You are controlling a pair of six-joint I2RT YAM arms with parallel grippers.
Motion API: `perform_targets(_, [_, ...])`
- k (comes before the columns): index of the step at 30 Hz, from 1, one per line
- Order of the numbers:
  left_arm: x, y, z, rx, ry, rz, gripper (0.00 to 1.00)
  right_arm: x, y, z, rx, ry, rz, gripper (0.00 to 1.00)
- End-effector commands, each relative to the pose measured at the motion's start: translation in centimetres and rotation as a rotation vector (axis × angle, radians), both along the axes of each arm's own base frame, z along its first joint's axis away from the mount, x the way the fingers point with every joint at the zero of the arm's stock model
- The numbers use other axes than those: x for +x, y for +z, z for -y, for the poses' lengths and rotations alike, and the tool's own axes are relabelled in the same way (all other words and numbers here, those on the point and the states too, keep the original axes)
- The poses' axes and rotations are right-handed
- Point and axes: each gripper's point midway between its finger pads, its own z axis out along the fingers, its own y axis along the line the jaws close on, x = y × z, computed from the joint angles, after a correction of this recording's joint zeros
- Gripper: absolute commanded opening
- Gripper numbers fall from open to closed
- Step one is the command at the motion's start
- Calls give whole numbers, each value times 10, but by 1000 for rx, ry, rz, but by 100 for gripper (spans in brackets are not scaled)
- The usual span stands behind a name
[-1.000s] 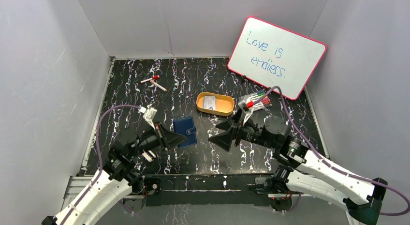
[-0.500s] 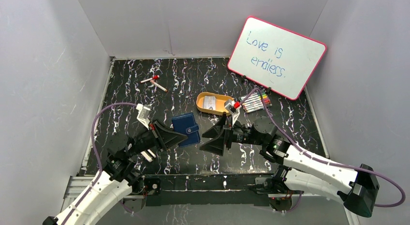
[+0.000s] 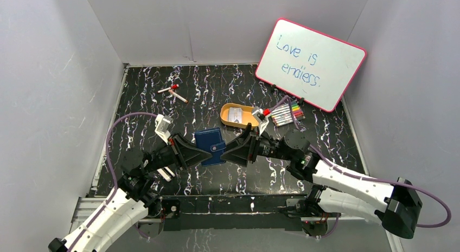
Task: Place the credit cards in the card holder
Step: Place the card holder at the center of the board.
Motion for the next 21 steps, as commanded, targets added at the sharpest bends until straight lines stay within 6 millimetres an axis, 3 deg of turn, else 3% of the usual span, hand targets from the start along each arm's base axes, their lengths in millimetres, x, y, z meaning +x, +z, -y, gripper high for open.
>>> perform_targets(1, [-7,5,0,-27,-28,40,0,3,27,-1,121,-10,28,59])
perform_targets(6, [-3,1,0,-23,-10,35,0,-3,30,-10,126,62,29,50])
perform_targets(12, [3,-5,-1,11,26,22,3,-6,21,-13,74,85,25,20])
perform_targets(13, [5,-7,-1,25,39,19,10,-4,18,-12,57,71,31,15])
perform_targets(14, [9,-10,-2,51,64,10,27,-1,16,-10,37,47,37,11])
perform_targets(15, [17,-18,-3,95,104,-15,50,3,14,-7,14,12,47,8])
perform_targets(17, [43,-45,-13,240,254,-108,76,16,2,-2,-68,-76,47,4])
perform_targets(18, [53,-73,-24,364,338,-200,80,26,-7,2,-121,-134,39,3])
perform_targets(21, [73,-119,-63,625,560,-336,84,59,-54,22,-349,-344,-16,0])
